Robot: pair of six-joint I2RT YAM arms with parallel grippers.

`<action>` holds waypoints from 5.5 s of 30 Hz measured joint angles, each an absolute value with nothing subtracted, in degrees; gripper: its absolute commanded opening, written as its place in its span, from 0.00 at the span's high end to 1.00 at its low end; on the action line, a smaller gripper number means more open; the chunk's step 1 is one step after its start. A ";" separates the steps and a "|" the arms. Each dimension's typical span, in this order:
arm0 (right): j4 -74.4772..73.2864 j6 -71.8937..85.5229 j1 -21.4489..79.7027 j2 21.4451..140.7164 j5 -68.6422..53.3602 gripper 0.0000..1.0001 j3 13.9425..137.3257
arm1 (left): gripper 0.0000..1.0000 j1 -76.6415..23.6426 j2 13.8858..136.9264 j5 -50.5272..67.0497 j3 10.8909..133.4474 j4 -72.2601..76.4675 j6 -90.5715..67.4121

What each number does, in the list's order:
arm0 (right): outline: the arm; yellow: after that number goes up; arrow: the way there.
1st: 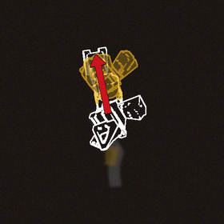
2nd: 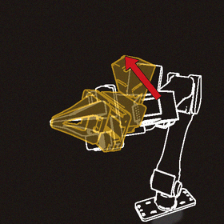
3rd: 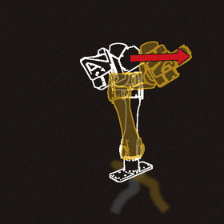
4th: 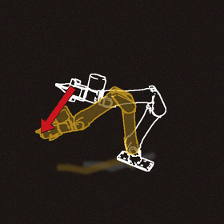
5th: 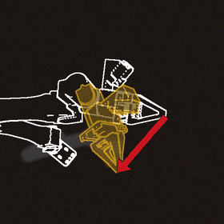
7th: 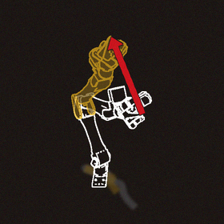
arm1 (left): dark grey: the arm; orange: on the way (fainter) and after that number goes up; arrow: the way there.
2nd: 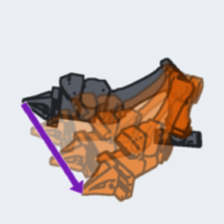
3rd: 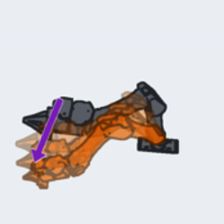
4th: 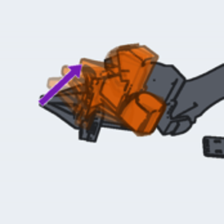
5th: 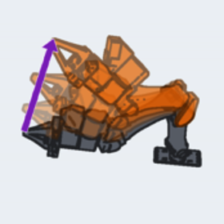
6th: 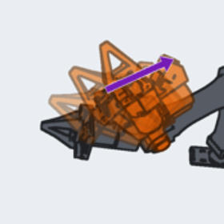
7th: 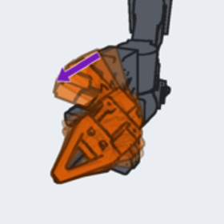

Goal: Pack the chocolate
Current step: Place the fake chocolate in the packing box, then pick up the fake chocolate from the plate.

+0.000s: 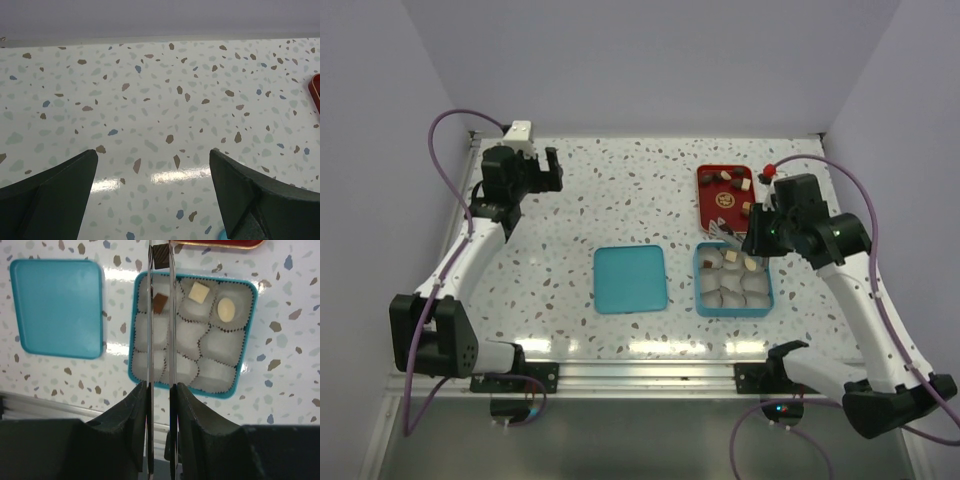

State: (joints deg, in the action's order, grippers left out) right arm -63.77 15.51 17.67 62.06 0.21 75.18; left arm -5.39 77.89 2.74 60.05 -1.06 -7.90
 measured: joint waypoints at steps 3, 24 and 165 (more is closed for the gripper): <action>-66.30 16.25 18.79 61.19 -0.86 0.75 75.07 | 0.00 -5.39 77.89 2.52 60.34 -1.80 -7.90; -76.64 17.41 20.23 57.28 -4.99 0.75 75.02 | 0.00 -5.39 77.89 1.91 60.45 -2.52 -7.90; -33.95 4.95 12.40 100.86 4.40 0.61 86.72 | 0.00 -5.39 78.91 1.06 60.64 -2.81 -7.88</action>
